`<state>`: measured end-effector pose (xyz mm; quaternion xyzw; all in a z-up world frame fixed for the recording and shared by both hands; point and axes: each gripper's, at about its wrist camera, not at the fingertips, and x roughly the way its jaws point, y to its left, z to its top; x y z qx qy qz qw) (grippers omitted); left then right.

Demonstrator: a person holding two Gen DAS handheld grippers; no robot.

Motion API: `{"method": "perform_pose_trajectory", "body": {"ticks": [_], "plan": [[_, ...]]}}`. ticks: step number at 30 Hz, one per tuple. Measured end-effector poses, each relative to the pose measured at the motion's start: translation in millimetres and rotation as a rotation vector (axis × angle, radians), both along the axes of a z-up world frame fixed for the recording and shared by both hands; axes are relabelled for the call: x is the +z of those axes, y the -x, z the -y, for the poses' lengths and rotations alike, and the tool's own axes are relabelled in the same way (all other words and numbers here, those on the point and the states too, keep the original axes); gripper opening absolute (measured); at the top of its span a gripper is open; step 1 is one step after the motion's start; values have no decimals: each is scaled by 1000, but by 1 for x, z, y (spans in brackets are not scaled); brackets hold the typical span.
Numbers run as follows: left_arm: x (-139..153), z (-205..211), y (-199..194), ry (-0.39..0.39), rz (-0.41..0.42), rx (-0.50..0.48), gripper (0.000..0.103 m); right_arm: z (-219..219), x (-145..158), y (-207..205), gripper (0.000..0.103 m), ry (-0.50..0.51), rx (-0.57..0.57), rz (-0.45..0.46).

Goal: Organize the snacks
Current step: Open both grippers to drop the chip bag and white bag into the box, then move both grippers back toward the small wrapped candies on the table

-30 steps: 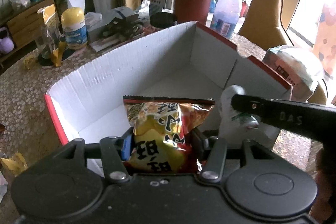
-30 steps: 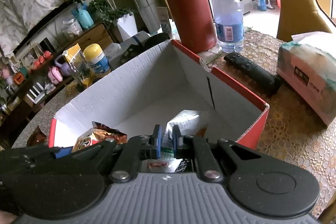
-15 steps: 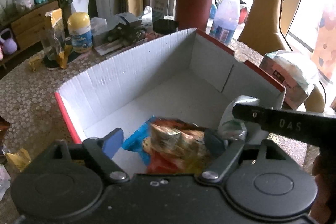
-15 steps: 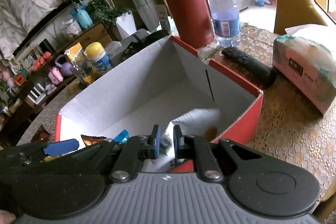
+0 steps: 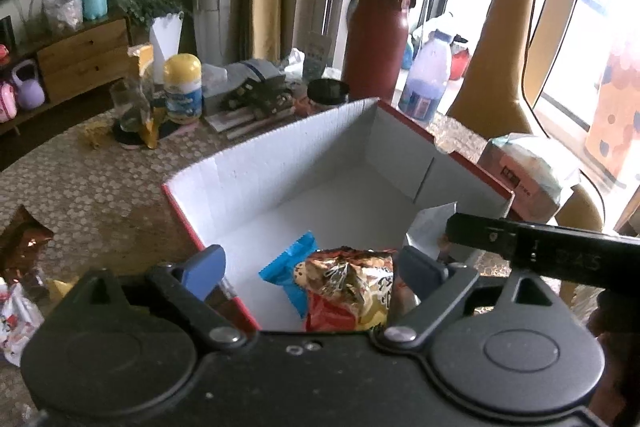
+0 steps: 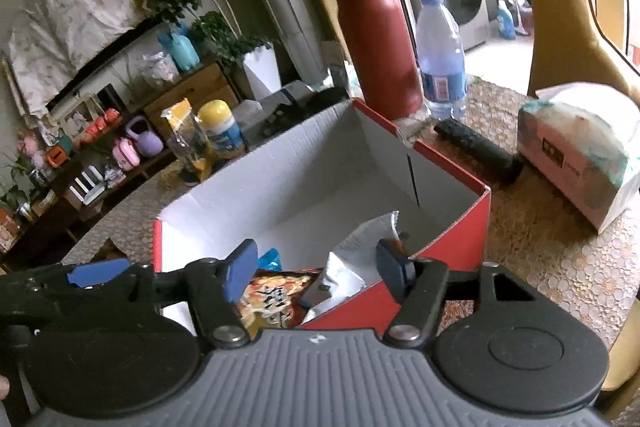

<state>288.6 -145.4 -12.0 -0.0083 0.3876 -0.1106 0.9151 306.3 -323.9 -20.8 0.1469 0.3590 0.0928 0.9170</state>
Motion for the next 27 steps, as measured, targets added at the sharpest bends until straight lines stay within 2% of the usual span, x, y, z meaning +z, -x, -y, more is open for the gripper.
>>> {"method": "perform_pose_trajectory", "body": {"ticks": [6, 8, 12, 18, 27], "plan": [[18, -14, 24, 7, 43, 8, 98, -9, 16, 19, 66, 8, 17, 22], [22, -20, 31, 13, 54, 11, 100, -13, 21, 26, 71, 11, 24, 31], [34, -35, 48, 21, 81, 19, 102, -24, 30, 41, 73, 17, 48, 48], [47, -64, 73, 33, 115, 40, 103, -48, 45, 66, 80, 42, 103, 79], [56, -110, 110, 37, 156, 101, 103, -88, 50, 95, 86, 31, 205, 108]]}}
